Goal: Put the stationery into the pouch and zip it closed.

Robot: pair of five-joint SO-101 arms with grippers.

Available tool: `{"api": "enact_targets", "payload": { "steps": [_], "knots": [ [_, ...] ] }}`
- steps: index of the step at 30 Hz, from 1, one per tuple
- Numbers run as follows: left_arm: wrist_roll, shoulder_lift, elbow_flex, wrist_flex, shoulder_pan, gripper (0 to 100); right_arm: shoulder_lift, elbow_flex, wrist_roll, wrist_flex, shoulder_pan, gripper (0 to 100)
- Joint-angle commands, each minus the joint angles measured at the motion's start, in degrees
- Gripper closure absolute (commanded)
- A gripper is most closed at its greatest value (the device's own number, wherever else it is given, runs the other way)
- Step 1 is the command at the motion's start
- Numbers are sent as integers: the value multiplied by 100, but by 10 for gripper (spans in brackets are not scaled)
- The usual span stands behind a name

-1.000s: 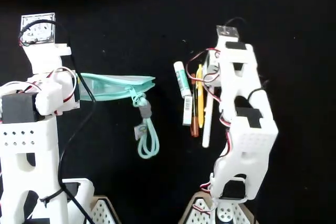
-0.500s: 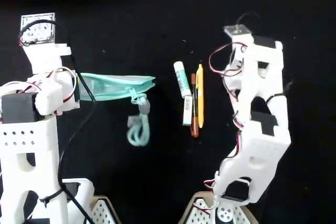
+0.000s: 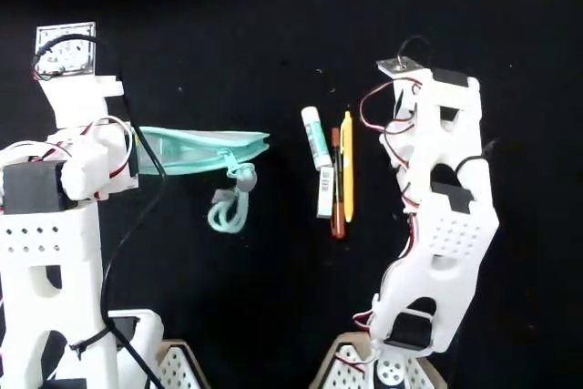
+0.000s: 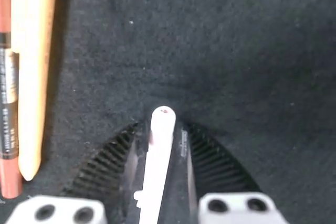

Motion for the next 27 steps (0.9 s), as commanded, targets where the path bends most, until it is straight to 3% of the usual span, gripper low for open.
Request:
{"api": "enact_targets", "payload": {
  "steps": [1,4,9,17,27],
  "knots": [
    [53,18,22,-44,-66,970,163,-330,53,-97,18,903],
    [53,18,22,-44,-57,970,198,-567,26,-62,97,991],
    [53,35,22,-44,-57,970,-549,-567,35,299,176,985],
    [62,44,22,-44,-57,970,-3952,848,-18,440,-26,985],
    [62,44,207,-79,-48,970,-8998,2422,-1213,-158,-2057,986]
  ]
}}
